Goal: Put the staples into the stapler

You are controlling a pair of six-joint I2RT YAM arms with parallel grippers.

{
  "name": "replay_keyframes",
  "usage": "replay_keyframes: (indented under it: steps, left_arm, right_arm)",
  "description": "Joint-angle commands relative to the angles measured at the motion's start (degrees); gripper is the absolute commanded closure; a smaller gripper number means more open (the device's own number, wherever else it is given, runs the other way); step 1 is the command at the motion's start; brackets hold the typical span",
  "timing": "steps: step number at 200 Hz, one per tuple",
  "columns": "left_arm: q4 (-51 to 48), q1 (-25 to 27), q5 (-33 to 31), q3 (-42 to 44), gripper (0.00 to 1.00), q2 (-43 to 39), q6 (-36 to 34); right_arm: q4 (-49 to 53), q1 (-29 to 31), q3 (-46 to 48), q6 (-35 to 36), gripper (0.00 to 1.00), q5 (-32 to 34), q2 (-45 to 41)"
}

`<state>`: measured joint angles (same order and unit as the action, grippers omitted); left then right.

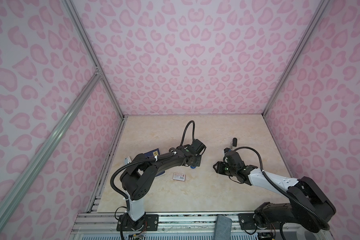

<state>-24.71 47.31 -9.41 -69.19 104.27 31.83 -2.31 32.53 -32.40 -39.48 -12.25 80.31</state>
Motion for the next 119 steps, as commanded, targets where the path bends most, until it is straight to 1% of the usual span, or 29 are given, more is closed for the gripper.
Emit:
replay_keyframes:
  steps: [1, 10, 18, 21, 27, 47, 62, 77, 87, 89, 96, 105, 119]
  left_arm:
    - [-0.64, -0.03, -0.02, 1.75, 0.73, -1.08, 4.45]
    - [-0.6, -0.07, 0.71, 1.85, 0.66, -1.0, 4.46]
    - [-0.76, -0.02, 1.17, 1.77, 0.65, -0.87, 4.38]
    - [-0.78, 0.02, 1.25, 1.7, 0.61, -0.83, 4.38]
    - [-0.78, 0.01, 1.54, 1.6, 0.58, -0.75, 4.3]
    - [-1.34, 0.06, 1.67, 0.87, 0.56, -0.24, 4.11]
    - [-2.15, 0.02, 1.72, 0.05, 0.56, 0.65, 4.02]
    - [-2.75, 0.06, 1.84, -0.76, 0.6, 1.73, 3.96]
    - [-3.25, 0.1, 2.33, -1.42, 0.63, 2.58, 3.86]
    - [-3.42, 0.09, 2.43, -1.57, 0.66, 2.82, 3.85]
    - [-3.99, 0.11, 2.5, -2.14, 0.73, 3.35, 3.98]
    - [-4.3, 0.14, 2.81, -2.5, 0.84, 3.59, 4.1]
    - [-4.55, 0.15, 3.04, -2.81, 0.94, 3.34, 4.53]
  right_arm:
    - [-4.19, 1.56, -0.37, -1.1, 0.57, -1.13, 2.17]
    - [-5.41, 1.95, -0.25, -1.36, 0.55, -1.59, 2.69]
    - [-6.41, 2.09, -0.08, -1.6, 0.53, -2.07, 2.99]
    - [-7.01, 2.18, 0.09, -1.78, 0.51, -2.29, 2.98]
    - [-7.98, 2.27, 0.49, -2.03, 0.5, -2.36, 2.86]
    - [-10.85, 2.29, 2.09, -2.98, 0.49, -2.69, 1.98]
    - [-12.48, 2.3, 3.05, -3.52, 0.51, -3.18, 1.45]
    - [-14.76, 2.22, 3.98, -4.19, 0.53, -4.12, 1.69]
    - [-16.47, 2.3, 4.55, -4.69, 0.53, -4.97, 2.2]
    - [-16.87, 2.28, 4.68, -4.8, 0.53, -5.13, 2.32]
    - [-18.25, 2.33, 5.16, -5.21, 0.53, -5.49, 2.79]
    - [-20.19, 2.31, 5.67, -5.87, 0.53, -6.12, 3.38]
    - [-23.88, 2.28, 6.49, -6.67, 0.57, -7.48, 4.7]
